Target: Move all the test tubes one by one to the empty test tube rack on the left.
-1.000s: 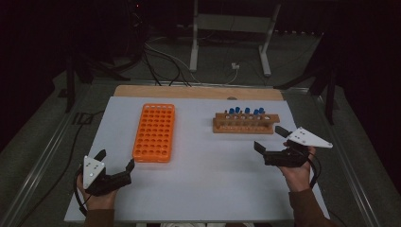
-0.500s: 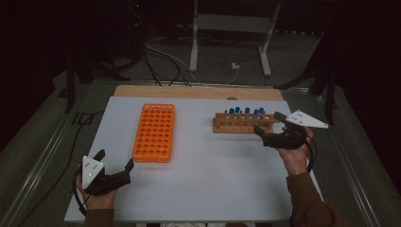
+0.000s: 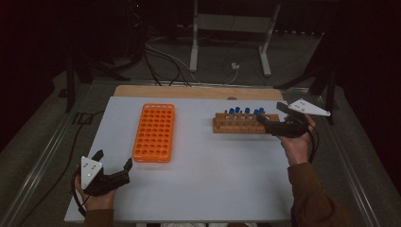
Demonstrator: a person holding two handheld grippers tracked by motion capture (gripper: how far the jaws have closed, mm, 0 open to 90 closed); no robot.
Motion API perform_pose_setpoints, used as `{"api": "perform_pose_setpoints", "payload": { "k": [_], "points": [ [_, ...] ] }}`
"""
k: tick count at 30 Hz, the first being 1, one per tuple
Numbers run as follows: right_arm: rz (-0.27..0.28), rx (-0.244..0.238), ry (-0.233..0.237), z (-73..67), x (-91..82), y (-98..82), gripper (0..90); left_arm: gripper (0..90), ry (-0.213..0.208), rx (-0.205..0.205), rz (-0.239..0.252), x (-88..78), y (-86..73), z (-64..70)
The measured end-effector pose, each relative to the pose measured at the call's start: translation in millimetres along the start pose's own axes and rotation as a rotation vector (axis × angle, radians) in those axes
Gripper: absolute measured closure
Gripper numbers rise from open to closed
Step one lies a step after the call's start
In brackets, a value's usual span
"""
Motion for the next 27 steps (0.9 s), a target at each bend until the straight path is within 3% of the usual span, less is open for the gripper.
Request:
{"api": "perform_pose_setpoints", "payload": {
  "k": [13,18,27],
  "points": [
    [-0.017,0.042,-0.07,35.6,13.9,-9.2,9.0,0.8,0.003,-0.007,0.006,-0.5,1.0,-0.8],
    [-0.032,0.104,-0.085,49.3,22.5,-19.2,13.3,0.8,0.01,-0.014,0.005,-0.8,1.2,-2.1],
    [-0.054,0.118,-0.133,67.5,34.2,-32.6,23.7,0.8,0.009,-0.018,0.006,-0.6,1.0,-2.8]
  ]
}}
Point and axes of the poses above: each handheld gripper's, and its own axes: x roughly forward along the jaws, y roughly out of its top, z roughly to its right, the point moved 10 cm from there along x, roughly forward along the jaws, and after that the axes turned 13 degrees about y, right-handed, at the moved point
